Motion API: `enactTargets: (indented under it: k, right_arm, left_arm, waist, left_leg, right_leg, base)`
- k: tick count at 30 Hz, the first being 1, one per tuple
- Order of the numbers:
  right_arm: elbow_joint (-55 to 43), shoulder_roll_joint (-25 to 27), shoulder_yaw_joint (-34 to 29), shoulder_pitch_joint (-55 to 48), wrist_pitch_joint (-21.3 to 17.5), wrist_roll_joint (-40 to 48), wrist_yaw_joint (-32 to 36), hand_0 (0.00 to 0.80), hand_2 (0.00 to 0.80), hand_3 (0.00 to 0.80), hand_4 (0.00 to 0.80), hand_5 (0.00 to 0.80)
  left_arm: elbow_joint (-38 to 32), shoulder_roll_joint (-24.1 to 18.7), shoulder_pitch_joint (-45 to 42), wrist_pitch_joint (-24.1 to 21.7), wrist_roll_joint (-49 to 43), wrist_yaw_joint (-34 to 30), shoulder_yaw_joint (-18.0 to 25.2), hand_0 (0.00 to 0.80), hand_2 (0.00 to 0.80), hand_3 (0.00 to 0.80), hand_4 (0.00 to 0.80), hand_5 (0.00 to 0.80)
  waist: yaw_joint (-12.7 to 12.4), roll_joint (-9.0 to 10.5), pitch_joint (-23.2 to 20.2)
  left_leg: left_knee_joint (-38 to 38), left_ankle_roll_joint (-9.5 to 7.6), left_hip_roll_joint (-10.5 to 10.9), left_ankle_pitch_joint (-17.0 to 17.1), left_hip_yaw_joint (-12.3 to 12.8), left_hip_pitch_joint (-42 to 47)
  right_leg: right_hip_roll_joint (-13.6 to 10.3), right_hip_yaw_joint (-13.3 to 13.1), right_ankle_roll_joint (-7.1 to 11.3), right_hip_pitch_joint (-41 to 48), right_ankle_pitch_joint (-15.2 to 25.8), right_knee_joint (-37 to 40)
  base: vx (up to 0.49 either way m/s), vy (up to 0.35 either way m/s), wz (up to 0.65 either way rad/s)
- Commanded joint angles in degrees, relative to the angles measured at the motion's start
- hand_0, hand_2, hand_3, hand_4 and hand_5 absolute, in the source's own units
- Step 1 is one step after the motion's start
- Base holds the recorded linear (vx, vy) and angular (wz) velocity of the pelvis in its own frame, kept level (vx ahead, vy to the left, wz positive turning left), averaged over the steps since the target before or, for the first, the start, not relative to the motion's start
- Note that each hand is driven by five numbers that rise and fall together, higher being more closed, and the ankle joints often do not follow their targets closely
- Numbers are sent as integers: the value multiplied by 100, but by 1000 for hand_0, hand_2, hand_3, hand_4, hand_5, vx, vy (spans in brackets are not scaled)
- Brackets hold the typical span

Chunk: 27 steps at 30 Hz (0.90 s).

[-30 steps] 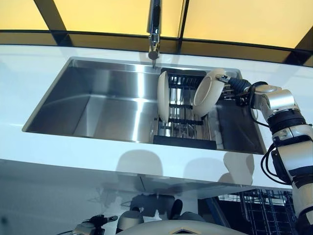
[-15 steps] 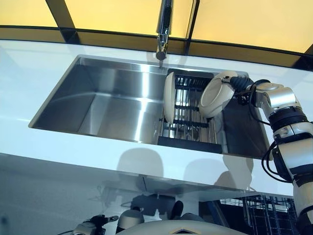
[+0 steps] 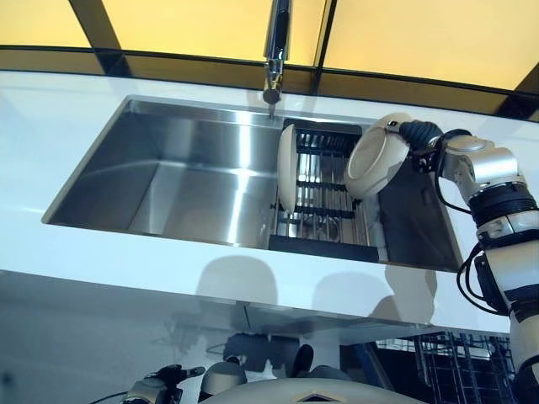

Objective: Take plates into dishwasher

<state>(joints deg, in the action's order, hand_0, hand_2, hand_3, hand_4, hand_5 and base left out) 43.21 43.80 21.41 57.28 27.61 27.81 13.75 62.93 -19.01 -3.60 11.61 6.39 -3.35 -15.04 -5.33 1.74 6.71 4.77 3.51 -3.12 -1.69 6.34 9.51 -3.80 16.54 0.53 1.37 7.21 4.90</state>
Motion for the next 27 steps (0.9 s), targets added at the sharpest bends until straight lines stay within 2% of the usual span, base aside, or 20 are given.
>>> enactTargets:
  k: [1,11,16,23,27]
  right_arm:
    - [-339,731,99,231,-438,190,-316,800,800,800,800,800]
    - [-782,1270,-131,208,-678,398,-248,800,800,800,800,800]
    - [-957,1547,-254,120,-697,192,-253,800,800,800,800,800]
    - [-1192,2074,-509,-362,-646,-355,27,800,800,800,800,800]
    - [-1392,2361,-959,-1053,-648,-585,269,800,800,800,800,800]
  left_arm:
    - [329,-121,243,-95,-106,2,-293,0,0,0,0,0]
    - [319,-120,296,-75,-131,22,-291,0,0,0,0,0]
    - [333,-110,330,-77,-180,17,-285,0,0,0,0,0]
    - [390,-171,325,-153,-315,41,-158,0,0,0,0,0]
    - [376,-266,368,-177,-361,23,-53,0,0,0,0,0]
  waist:
    - [95,243,-181]
    - [362,329,-283]
    - [513,365,-346]
    - [816,401,-386]
    - [1046,392,-376]
  left_leg:
    - [-14,20,1,114,140,-349]
    - [-35,-52,57,21,300,-270]
    - [-35,-90,80,-28,393,-244]
    - [-21,-163,108,-84,566,-221]
    - [-14,-217,98,-103,687,-214]
  right_leg:
    - [-353,-195,707,511,-527,-127]
    - [-294,-492,725,423,-486,-150]
    - [-260,-644,754,354,-445,-153]
    - [-217,-924,826,170,-345,-213]
    - [-191,-1108,875,11,-306,-331]
  base:
    - [-14,19,-11]
    - [-20,25,-16]
    - [-24,24,-13]
    - [-37,21,-18]
    - [-42,14,-25]
